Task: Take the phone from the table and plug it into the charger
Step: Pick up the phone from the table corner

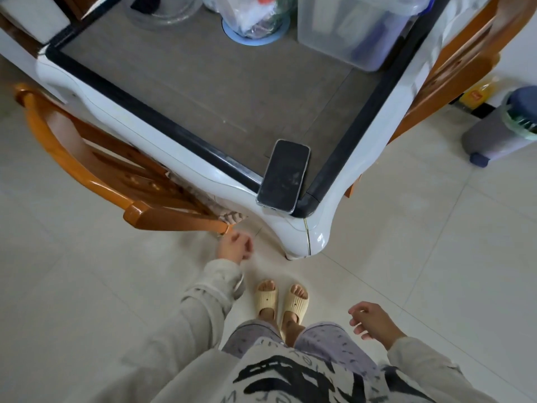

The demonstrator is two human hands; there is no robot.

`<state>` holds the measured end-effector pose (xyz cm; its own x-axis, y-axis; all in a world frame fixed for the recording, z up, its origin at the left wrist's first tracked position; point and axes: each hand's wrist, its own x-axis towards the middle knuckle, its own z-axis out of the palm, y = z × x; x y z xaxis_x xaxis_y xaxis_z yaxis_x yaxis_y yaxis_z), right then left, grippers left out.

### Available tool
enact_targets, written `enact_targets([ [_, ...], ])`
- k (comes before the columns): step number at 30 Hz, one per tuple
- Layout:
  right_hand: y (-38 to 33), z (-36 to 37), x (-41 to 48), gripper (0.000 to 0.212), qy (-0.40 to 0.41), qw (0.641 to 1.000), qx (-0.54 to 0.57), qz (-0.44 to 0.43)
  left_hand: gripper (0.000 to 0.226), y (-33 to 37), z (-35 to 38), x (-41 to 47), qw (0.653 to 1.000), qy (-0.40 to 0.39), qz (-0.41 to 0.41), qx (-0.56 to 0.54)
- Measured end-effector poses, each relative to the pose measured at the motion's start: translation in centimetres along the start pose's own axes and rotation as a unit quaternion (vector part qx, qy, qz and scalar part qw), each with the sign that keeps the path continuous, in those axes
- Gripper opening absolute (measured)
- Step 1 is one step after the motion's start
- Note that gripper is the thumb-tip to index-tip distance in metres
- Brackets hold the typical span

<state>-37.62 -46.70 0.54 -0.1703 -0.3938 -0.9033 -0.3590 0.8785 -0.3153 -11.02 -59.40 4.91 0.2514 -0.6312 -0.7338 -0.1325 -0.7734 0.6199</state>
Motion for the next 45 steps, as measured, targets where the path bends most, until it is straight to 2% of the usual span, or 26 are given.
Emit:
enact_targets([
  [2, -0.2, 0.2, 0.0, 0.016, -0.005, 1.000, -0.009, 0.000, 0.027, 2.8, 0.7, 0.4, 0.993, 0.067, 0.099, 0.004],
  [4, -0.3, 0.2, 0.0, 0.015, -0.007, 1.000, -0.014, 0.002, 0.014, 5.2, 1.2, 0.8, 0.980, 0.121, 0.151, 0.041],
  [6, -0.2, 0.1, 0.0, 0.016, -0.008, 1.000, -0.010, 0.002, 0.014, 7.5, 2.1, 1.6, 0.965, 0.141, 0.197, 0.101],
  [9, 0.1, -0.5, 0.1, 0.018, -0.001, 1.000, 0.002, 0.003, 0.034, 9.7, 3.8, 3.3, 0.917, 0.146, 0.233, 0.290],
  [11, 0.7, -0.9, 0.0, 0.019, 0.007, 1.000, 0.013, 0.008, 0.055, 10.4, 4.8, 3.9, 0.881, 0.140, 0.207, 0.401],
  [13, 1.4, -1.4, 0.0, 0.019, 0.013, 1.000, 0.018, 0.015, 0.077, 10.7, 5.7, 4.3, 0.856, 0.138, 0.184, 0.462],
  [15, 2.2, -1.7, -0.1, 0.020, 0.015, 1.000, 0.015, 0.022, 0.089, 10.9, 6.3, 4.5, 0.849, 0.131, 0.168, 0.483],
  [19, 3.3, -2.2, 0.1, 0.021, 0.015, 0.999, 0.007, 0.037, 0.092, 11.6, 6.5, 4.6, 0.863, 0.129, 0.135, 0.469],
  [23, 3.3, -2.5, 0.4, 0.020, 0.010, 0.999, -0.010, 0.042, 0.081, 12.1, 6.6, 4.0, 0.861, 0.150, 0.204, 0.441],
  [27, 2.2, -2.7, 0.8, 0.021, 0.003, 0.999, -0.018, 0.026, 0.051, 12.6, 6.4, 3.4, 0.928, 0.030, 0.181, 0.324],
  [30, 1.2, -2.8, 1.1, 0.022, 0.001, 1.000, -0.013, 0.016, 0.054, 12.3, 5.5, 2.8, 0.931, -0.005, 0.187, 0.314],
  [31, 0.9, -2.8, 1.2, 0.023, 0.001, 1.000, -0.010, 0.012, 0.048, 11.9, 5.0, 2.4, 0.931, -0.022, 0.198, 0.305],
  [34, 0.3, -2.7, 1.4, 0.024, -0.004, 1.000, -0.007, 0.004, 0.038, 9.6, 2.6, 0.8, 0.952, -0.082, 0.206, 0.211],
  [37, 0.3, -2.4, 1.5, 0.024, -0.011, 1.000, -0.017, 0.001, 0.037, 5.7, -0.3, -1.6, 0.979, -0.105, 0.156, 0.081],
  [40, 0.9, -1.9, 1.5, 0.021, -0.018, 0.999, -0.033, 0.006, 0.033, 0.9, -2.9, -3.2, 0.993, -0.089, 0.081, -0.003],
  [43, 1.8, -1.3, 1.2, 0.019, -0.017, 0.999, -0.042, 0.017, 0.033, -2.9, -5.0, -3.6, 0.998, -0.061, 0.025, 0.010],
  [45, 2.2, -0.7, 0.8, 0.019, -0.011, 0.999, -0.029, 0.022, 0.035, -4.8, -6.0, -2.9, 0.997, -0.051, 0.023, 0.054],
])
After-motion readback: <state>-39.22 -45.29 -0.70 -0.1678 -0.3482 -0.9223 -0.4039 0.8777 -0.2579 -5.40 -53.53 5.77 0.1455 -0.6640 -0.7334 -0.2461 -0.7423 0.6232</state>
